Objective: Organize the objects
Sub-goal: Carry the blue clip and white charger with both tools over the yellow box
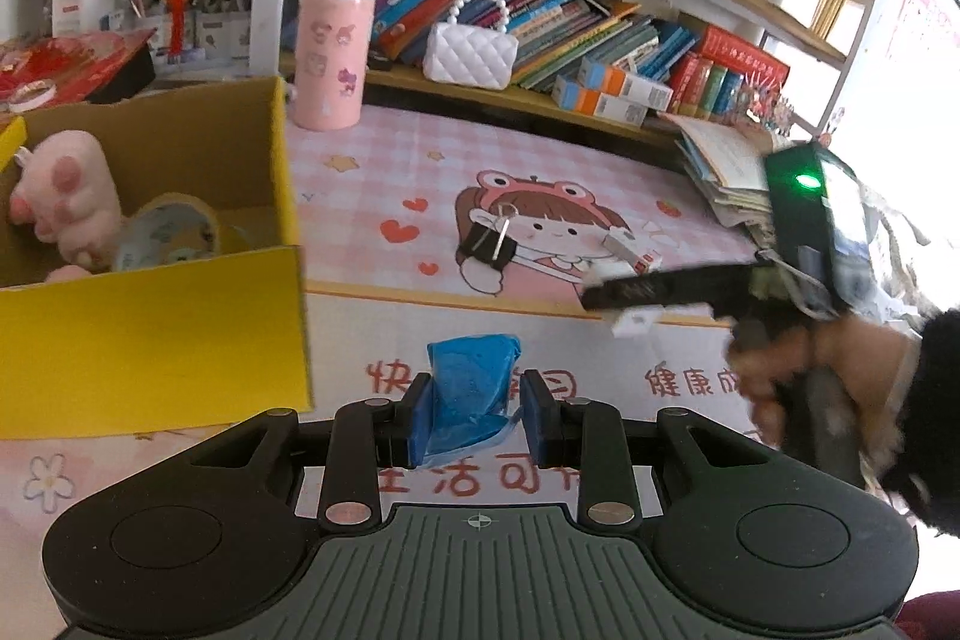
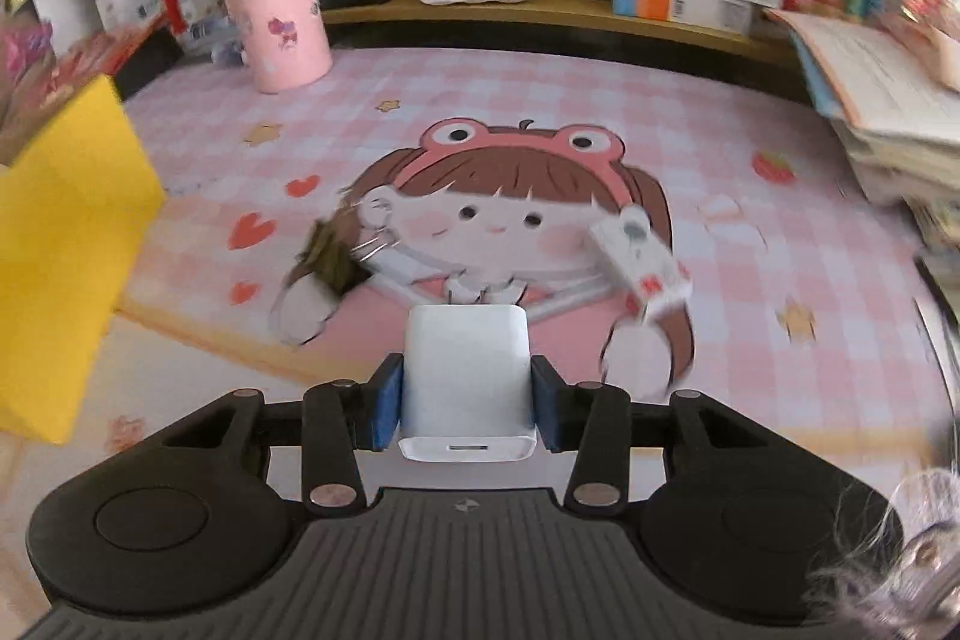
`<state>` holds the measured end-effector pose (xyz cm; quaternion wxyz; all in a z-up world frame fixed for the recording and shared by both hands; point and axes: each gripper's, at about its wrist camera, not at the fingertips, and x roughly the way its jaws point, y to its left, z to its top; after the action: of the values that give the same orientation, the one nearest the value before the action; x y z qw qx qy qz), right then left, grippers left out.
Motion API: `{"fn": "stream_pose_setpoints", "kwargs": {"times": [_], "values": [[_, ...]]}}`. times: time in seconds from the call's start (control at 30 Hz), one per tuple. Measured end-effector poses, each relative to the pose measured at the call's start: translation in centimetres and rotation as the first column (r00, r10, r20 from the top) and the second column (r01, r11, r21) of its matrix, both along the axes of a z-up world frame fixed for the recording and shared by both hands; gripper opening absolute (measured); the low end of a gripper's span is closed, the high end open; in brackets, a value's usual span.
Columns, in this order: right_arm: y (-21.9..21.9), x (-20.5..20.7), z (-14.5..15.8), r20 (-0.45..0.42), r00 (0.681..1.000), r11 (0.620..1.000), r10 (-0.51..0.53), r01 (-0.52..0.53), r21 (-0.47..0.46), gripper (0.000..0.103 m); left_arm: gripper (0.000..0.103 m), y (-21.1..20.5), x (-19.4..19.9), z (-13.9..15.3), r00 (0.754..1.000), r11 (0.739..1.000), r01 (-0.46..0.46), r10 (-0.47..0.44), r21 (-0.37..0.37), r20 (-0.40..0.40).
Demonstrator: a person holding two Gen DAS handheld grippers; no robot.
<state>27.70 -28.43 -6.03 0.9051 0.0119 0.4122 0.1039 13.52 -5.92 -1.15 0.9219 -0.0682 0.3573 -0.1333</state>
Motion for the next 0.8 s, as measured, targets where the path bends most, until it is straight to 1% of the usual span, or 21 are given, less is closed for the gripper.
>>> {"fn": "stream_pose_setpoints", "kwargs": {"times": [0.1, 0.17, 0.23, 0.3, 0.47, 0.6, 0.7, 0.8], "values": [[1.5, -3.4, 1.4, -0.026, 1.000, 0.999, -0.007, 0.008, 0.034, 0.041, 0.029, 1.4, -0.8, 0.3, 1.000, 1.000, 0.004, -0.004, -0.005, 0.020], [2.4, -5.3, 2.2, -0.072, 0.997, 0.996, -0.009, 0.016, 0.090, 0.041, 0.029, 2.6, -1.5, 0.5, 1.000, 1.000, 0.003, -0.003, -0.009, 0.031], [3.6, -7.1, 2.9, -0.105, 0.994, 0.990, -0.022, 0.037, 0.139, 0.041, 0.029, 4.0, -2.4, 0.5, 0.999, 1.000, -0.011, 0.012, -0.018, 0.033], [5.4, -9.0, 3.5, -0.116, 0.993, 0.986, -0.016, 0.035, 0.160, 0.041, 0.029, 5.5, -3.2, 0.4, 0.999, 0.999, -0.036, 0.037, -0.025, 0.035], [10.5, -13.3, 5.2, -0.072, 0.996, 0.987, 0.048, -0.037, 0.153, 0.041, 0.029, 9.1, -4.9, 0.2, 0.993, 0.993, -0.119, 0.119, -0.017, 0.008], [14.4, -16.2, 5.0, -0.061, 0.990, 0.987, 0.126, -0.119, 0.112, 0.041, 0.029, 12.0, -6.7, 0.1, 0.986, 0.986, -0.164, 0.164, -0.020, -0.004], [16.3, -17.2, 4.8, -0.071, 0.986, 0.984, 0.149, -0.140, 0.112, 0.041, 0.028, 13.8, -7.8, 0.4, 0.983, 0.983, -0.183, 0.183, -0.017, 0.006], [18.1, -18.1, 5.0, -0.060, 0.985, 0.982, 0.163, -0.156, 0.111, 0.041, 0.029, 15.4, -8.9, 0.6, 0.980, 0.980, -0.197, 0.197, -0.014, 0.016]]}}
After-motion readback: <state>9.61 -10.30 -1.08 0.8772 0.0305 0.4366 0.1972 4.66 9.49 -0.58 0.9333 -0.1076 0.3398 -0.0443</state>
